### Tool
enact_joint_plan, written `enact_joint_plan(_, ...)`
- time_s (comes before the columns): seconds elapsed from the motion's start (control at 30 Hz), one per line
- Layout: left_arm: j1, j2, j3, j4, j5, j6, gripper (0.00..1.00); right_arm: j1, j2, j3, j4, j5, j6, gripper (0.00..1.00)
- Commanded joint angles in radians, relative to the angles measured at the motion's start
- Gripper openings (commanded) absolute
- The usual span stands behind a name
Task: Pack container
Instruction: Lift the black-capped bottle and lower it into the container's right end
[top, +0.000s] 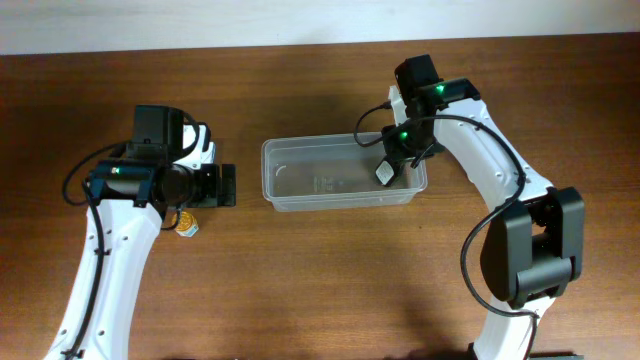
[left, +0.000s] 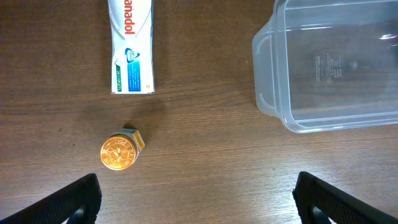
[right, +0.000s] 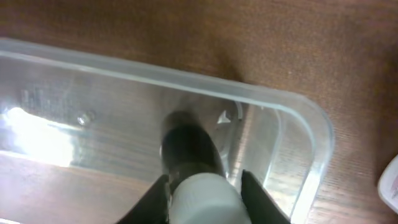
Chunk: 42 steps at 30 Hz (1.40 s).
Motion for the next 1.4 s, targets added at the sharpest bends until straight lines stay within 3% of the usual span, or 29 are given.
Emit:
enact_joint_plan(0.0, 0.008, 0.003, 0.019, 0.000, -0.007, 0.016, 0.99, 0.006, 0.001, 0.010, 0.002, 0.003, -0.005, 0.24)
enact_joint_plan(0.13, 0.008, 0.003, 0.019, 0.000, -0.007, 0.016, 0.99, 0.006, 0.001, 0.011, 0.003, 0.003, -0.005, 0.19)
enact_joint_plan(0.73, 0.008, 0.003, 0.019, 0.004, -0.007, 0.016, 0.99, 0.006, 0.000, 0.021, 0.036, 0.132, -0.009, 0.20)
enact_joint_plan(0.83, 0.008, 0.003, 0.019, 0.004, -0.007, 0.016, 0.99, 0.006, 0.000, 0.021, 0.032, 0.131, -0.009, 0.38)
enact_joint_plan(1.13, 0.008, 0.003, 0.019, 0.004, -0.007, 0.016, 0.99, 0.009, -0.005, 0.021, 0.005, 0.127, -0.009, 0.48)
enact_joint_plan(1.37, 0.008, 0.003, 0.019, 0.004, -0.008, 0.016, 0.99, 0.041, -0.124, 0.023, -0.008, 0.128, -0.008, 0.58)
